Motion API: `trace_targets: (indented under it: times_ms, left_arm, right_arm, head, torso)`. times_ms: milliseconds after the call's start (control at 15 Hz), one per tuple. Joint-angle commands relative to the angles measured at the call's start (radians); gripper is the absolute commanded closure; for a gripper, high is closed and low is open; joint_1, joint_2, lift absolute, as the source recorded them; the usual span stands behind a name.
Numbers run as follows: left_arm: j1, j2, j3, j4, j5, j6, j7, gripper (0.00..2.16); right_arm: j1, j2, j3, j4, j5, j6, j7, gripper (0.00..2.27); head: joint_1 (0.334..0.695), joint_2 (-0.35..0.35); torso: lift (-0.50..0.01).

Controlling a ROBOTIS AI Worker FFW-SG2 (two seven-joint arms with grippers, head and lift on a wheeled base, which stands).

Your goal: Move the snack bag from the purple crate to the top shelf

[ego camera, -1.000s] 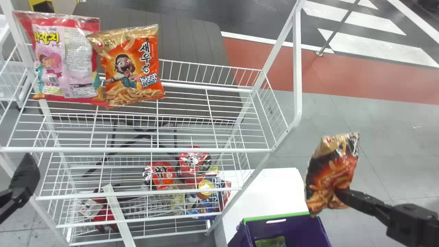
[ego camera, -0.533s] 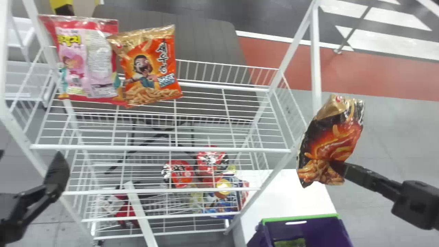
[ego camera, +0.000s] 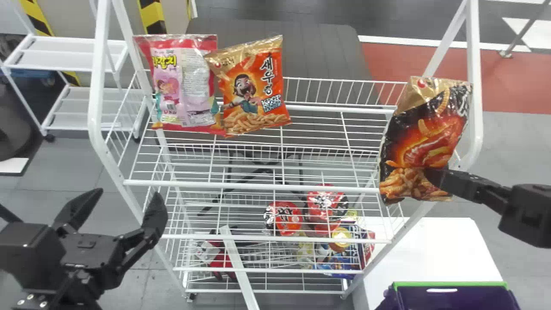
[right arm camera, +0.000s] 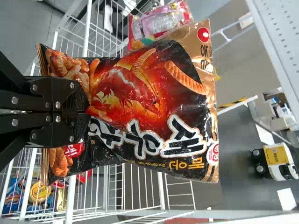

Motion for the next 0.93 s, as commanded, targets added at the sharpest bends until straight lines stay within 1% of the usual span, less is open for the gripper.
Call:
trace_targets:
  times_ms: [0, 133, 333, 400, 667, 800, 867]
  left_arm:
    - [-0.002, 0.001, -0.002, 0.006, 0.001, -0.004, 0.000, 0.07]
    - [-0.010, 0.001, -0.009, 0.017, -0.001, -0.010, 0.000, 0.07]
    - [-0.016, 0.003, -0.011, 0.032, 0.001, -0.017, 0.000, 0.07]
    - [-0.017, 0.004, -0.011, 0.035, 0.002, -0.020, 0.000, 0.07]
    - [-0.019, 0.006, -0.011, 0.050, 0.002, -0.056, 0.000, 0.07]
    - [-0.021, 0.007, -0.011, 0.058, 0.004, -0.066, 0.000, 0.07]
    - [-0.022, 0.007, -0.011, 0.064, 0.004, -0.069, 0.000, 0.07]
  right_arm:
    - [-0.038, 0.001, 0.057, 0.054, 0.009, -0.041, -0.039, 1.47]
    - [-0.064, 0.001, 0.103, 0.094, 0.015, -0.087, -0.093, 1.47]
    - [-0.099, 0.001, 0.164, 0.169, 0.020, -0.185, -0.200, 1.47]
    - [-0.107, 0.001, 0.175, 0.192, 0.015, -0.204, -0.220, 1.47]
    - [-0.108, 0.001, 0.219, 0.293, -0.029, -0.376, -0.374, 1.47]
    - [-0.102, 0.001, 0.235, 0.338, -0.052, -0.443, -0.435, 1.47]
    - [-0.096, 0.001, 0.239, 0.364, -0.081, -0.474, -0.475, 1.47]
  head:
    - [0.695, -0.043]
    - [0.695, -0.031]
    - [0.695, -0.021]
    - [0.695, -0.019]
    - [0.695, -0.008]
    - [0.695, -0.003]
    - [0.695, 0.000]
  torso:
    - [0.009]
    - [0.009]
    - [0.009]
    - [0.009]
    - [0.009]
    - [0.009]
    - [0.009]
